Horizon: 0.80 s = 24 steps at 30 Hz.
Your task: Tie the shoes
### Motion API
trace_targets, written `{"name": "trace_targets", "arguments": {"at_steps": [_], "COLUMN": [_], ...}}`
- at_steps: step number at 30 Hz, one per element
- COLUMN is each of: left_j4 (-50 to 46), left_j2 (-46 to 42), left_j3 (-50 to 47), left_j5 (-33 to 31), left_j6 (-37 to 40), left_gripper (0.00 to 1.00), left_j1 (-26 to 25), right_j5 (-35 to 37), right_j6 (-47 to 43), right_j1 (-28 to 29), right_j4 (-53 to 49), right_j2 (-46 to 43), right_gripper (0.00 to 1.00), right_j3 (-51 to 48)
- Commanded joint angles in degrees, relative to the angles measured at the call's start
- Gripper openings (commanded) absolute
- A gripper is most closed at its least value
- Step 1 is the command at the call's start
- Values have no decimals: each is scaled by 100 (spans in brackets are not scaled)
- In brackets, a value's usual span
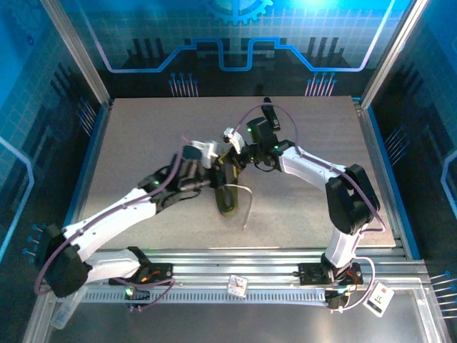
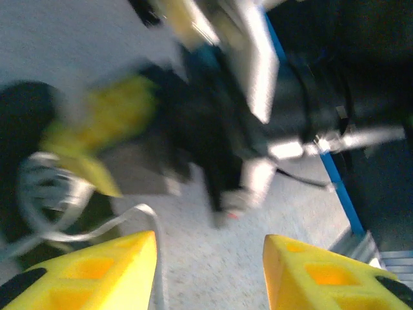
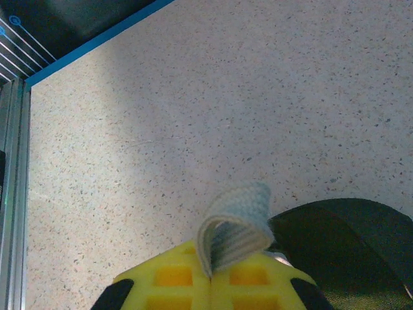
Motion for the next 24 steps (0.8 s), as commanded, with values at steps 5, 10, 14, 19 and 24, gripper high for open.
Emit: {"name": "trace_targets", "arguments": {"at_steps": [5,10,14,19,24], "left_j4": [31,440,750,940,1198], "left_j2": [-333,-17,247,695,1064], "left_j3": [-210,-181,-231,-197,-180], "left_j5": [1284,1529,1737,2026,2227], "left_j6": [136,-51,-157,-197,-277], "left_gripper": [50,50,48,48,44], "left_j1": [1180,1368,1390,1391,1391], "right_j5": [-2,66,38,-22,-74], "right_j6": [-657,-771,-717,-702,-623], "right_j1": [283,447,477,488,484], "right_j4": [482,818,985,1050,1201], "right_j2": [-445,-584,-630,-658,-708], "right_gripper": [0,0,0,0,0], "right_j3": [-533,-727,-775,-815,-937]}}
